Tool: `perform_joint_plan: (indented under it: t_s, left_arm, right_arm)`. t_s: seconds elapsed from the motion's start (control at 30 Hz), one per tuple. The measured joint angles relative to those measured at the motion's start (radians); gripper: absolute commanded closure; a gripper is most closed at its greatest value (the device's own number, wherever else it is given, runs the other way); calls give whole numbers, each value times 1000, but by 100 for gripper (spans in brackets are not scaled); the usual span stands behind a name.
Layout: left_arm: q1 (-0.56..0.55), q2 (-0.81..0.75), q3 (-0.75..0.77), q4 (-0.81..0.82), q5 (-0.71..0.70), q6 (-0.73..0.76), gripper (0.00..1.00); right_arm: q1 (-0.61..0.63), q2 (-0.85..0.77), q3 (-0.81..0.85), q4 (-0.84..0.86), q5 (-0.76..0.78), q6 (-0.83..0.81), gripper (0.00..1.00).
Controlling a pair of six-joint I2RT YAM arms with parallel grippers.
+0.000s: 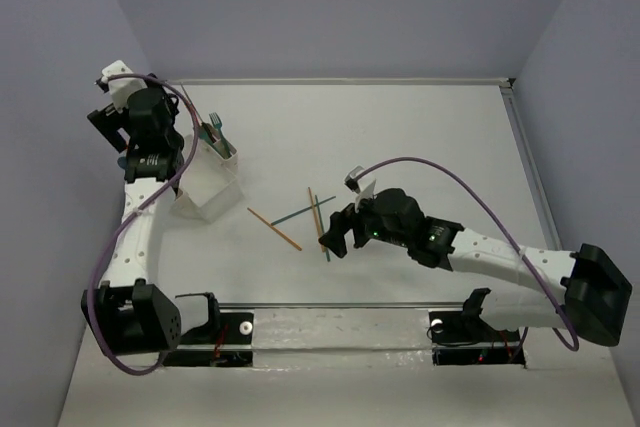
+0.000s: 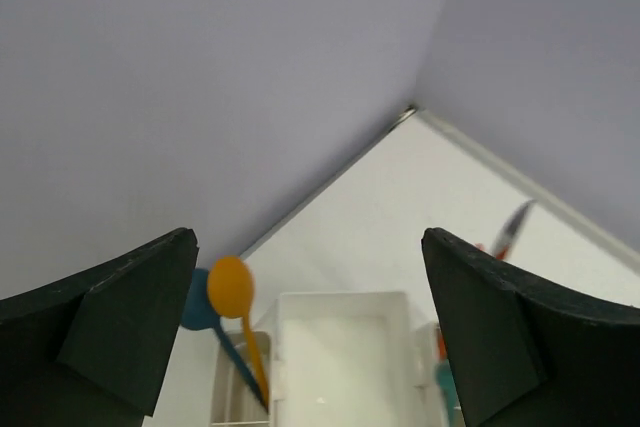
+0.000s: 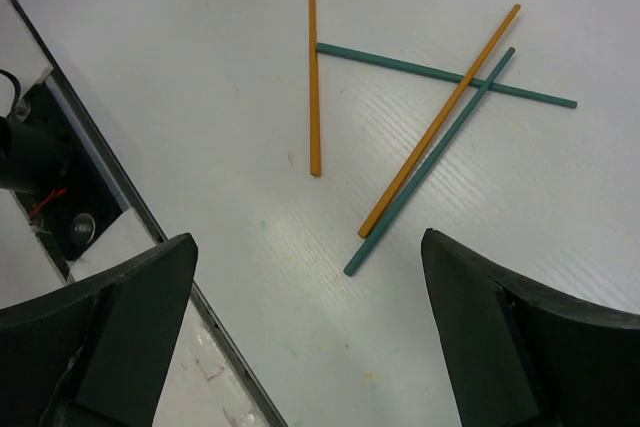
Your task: Sort the eating utensils into containers
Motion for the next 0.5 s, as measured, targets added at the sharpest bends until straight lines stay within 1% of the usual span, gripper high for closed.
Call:
perform_joint_plan:
  t_s: [0.07,0.1,0.17,0.2,0.23,0.27,0.3,0.33,0.4,0.5]
  left_arm:
    - [-34,-30,54,-18,39,-25,1]
    - [-60,-58,85,-24,79,-48,1]
    - [-106,-124,103,-34,150,-88,1]
    - [-122,-159,103,-49,192,-110,1]
    - [-138,-196,102,-62,223,-128,1]
    - [-146,-233,93,-61,261,-143,1]
    - [-151,-299,58,-60,338,-179,1]
    - [-151,-348,29,-67,375,-193,1]
    - [-151,-447,-48,-78,466,-226,1]
    - [-151,-575,-167,-106,578,-263,1]
  right_arm:
    - [1,41,19,-5,0,-2,8]
    - [4,68,34,-10,0,-3,18]
    - [11,118,61,-21,0,-6,27]
    - [16,145,77,-30,1,-5,41]
    - [23,174,95,-36,2,-7,49]
    - [33,204,117,-46,2,-11,54]
    - [42,233,138,-50,5,-8,61]
    - [48,253,150,-51,5,-10,65]
    - [65,305,187,-64,5,-8,67]
    - [84,412,259,-81,10,-12,59]
